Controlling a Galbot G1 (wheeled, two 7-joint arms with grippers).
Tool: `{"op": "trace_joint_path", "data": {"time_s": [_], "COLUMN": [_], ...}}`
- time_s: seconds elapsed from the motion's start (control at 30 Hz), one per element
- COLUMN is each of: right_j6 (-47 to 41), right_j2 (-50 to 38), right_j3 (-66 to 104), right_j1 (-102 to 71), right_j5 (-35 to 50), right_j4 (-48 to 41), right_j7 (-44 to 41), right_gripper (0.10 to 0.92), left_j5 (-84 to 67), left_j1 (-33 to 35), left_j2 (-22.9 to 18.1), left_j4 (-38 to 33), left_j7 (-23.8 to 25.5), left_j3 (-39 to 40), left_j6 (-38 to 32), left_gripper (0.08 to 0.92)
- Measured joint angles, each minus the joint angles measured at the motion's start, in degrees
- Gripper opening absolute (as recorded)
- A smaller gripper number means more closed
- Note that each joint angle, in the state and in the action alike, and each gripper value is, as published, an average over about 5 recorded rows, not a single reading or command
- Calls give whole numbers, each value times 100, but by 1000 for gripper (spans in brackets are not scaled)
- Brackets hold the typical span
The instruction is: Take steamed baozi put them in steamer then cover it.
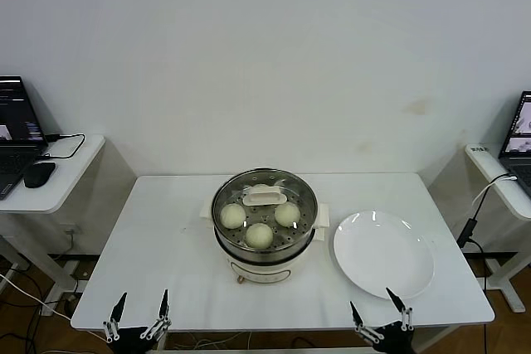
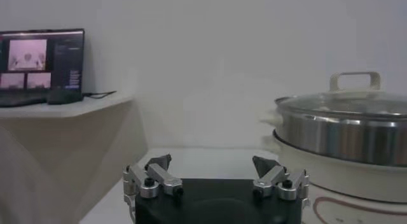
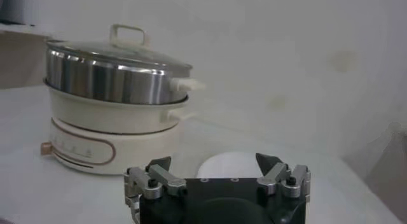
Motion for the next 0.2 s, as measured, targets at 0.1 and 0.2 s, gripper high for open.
{"op": "trace_joint_path", "data": {"time_s": [0.1,0.2], "right_j6": [-54,-75], "right_j2": [-6,-16], "right_j3": [-50,-86], "right_j1": [-36,-65], "right_j5": [7,7], "right_j4": [32,45], "right_j7": [18,20], "right_gripper": [822,823], "left_j5": [-37,-61], "left_j1": [43,76], "left_j2": [-30,-48], "left_j4": [-11,-25], "left_j7": [39,53], "left_j3": [24,45], "left_j6": [6,4], "left_gripper": [823,823]}}
